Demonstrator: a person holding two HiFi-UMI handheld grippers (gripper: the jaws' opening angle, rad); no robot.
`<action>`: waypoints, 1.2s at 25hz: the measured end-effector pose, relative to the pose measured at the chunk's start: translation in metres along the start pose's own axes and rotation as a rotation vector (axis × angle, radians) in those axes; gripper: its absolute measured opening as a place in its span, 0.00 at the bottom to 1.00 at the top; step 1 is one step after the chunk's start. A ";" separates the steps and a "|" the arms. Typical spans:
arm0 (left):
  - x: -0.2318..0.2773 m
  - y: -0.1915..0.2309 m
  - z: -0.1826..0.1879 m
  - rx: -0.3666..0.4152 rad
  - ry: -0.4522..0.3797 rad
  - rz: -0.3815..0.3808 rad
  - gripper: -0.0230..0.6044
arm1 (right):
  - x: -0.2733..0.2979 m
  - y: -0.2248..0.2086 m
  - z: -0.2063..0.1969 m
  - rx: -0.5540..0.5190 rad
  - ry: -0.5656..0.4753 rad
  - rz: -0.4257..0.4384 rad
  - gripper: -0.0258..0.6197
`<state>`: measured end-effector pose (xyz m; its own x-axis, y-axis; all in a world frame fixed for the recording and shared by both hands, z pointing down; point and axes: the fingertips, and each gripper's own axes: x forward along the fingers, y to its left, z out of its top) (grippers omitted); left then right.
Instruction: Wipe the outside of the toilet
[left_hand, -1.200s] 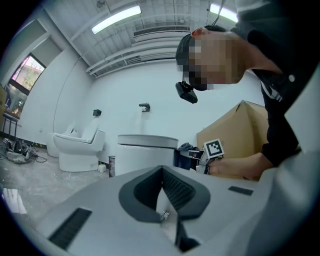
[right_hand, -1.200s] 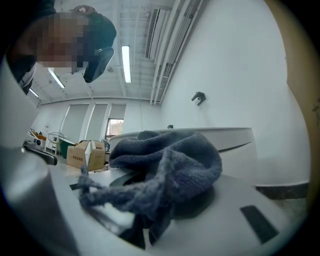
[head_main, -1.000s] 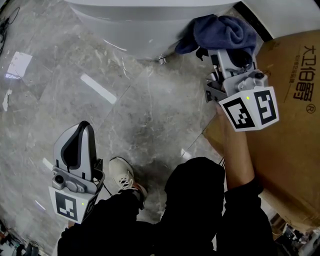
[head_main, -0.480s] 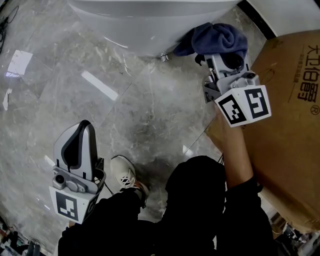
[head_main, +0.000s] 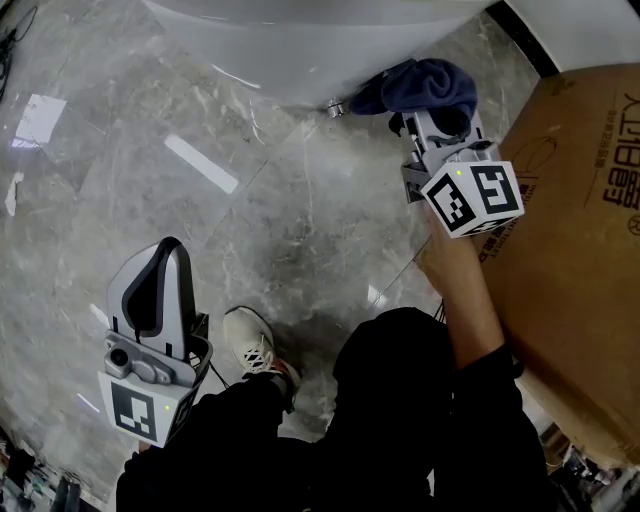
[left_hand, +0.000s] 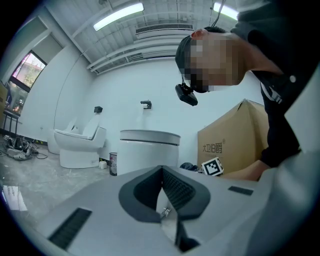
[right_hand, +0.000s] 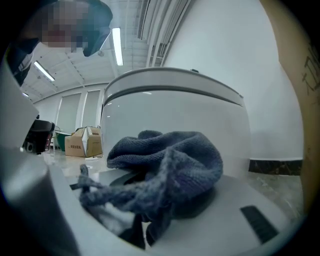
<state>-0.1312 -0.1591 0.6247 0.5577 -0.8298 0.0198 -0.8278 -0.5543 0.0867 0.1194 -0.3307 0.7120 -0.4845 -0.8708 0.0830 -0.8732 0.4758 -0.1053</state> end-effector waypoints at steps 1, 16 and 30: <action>0.000 0.001 0.000 0.000 0.001 0.001 0.05 | 0.001 -0.001 -0.004 0.002 0.004 0.001 0.19; -0.002 0.010 -0.005 -0.014 0.011 0.014 0.05 | 0.014 -0.020 -0.069 0.030 0.129 -0.023 0.19; -0.007 0.013 -0.004 -0.011 0.019 0.027 0.05 | 0.028 -0.034 -0.136 0.038 0.261 -0.033 0.19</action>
<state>-0.1461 -0.1602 0.6301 0.5362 -0.8430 0.0413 -0.8419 -0.5308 0.0969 0.1287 -0.3549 0.8526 -0.4569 -0.8222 0.3393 -0.8887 0.4380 -0.1354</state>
